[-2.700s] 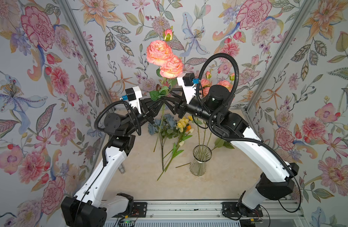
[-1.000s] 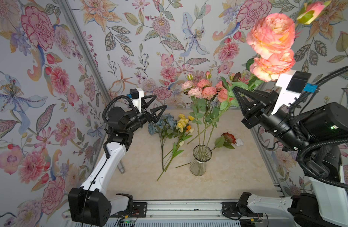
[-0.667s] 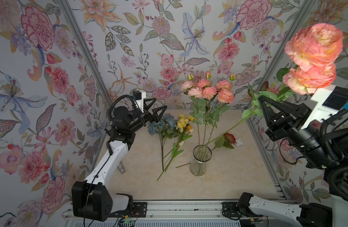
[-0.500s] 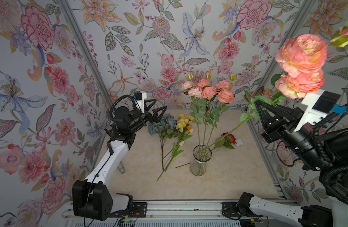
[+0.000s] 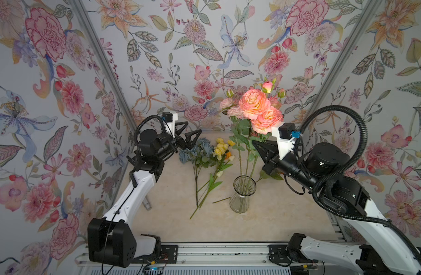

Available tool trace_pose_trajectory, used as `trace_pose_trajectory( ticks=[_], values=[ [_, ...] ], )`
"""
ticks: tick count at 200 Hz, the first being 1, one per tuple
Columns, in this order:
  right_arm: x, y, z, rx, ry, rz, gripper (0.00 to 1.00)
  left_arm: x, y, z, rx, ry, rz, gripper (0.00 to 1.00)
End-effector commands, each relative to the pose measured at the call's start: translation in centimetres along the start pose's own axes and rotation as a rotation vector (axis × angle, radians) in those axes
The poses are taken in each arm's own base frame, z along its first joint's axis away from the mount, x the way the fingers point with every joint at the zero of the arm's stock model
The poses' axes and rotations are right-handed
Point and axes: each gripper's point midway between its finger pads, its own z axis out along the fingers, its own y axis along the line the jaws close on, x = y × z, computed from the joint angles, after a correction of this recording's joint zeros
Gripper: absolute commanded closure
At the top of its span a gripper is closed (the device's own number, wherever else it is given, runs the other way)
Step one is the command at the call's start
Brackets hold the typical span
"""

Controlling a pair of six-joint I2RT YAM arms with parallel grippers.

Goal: Place the pink flowers into the vase
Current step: Place the flower in the vase.

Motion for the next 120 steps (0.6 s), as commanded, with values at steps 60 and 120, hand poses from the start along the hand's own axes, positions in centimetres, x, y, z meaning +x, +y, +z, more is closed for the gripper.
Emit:
trace_pose_trajectory(
  ticks=[60, 120],
  values=[
    [3.6, 0.7, 4.3, -0.042, 0.084, 0.013, 0.86, 1.2, 1.1, -0.1, -0.038, 0.028, 0.023, 0.01],
    [4.2, -0.1, 4.8, -0.011, 0.1, 0.006, 0.63, 1.5, 1.5, -0.2, -0.059, 0.046, 0.034, 0.01]
  ],
)
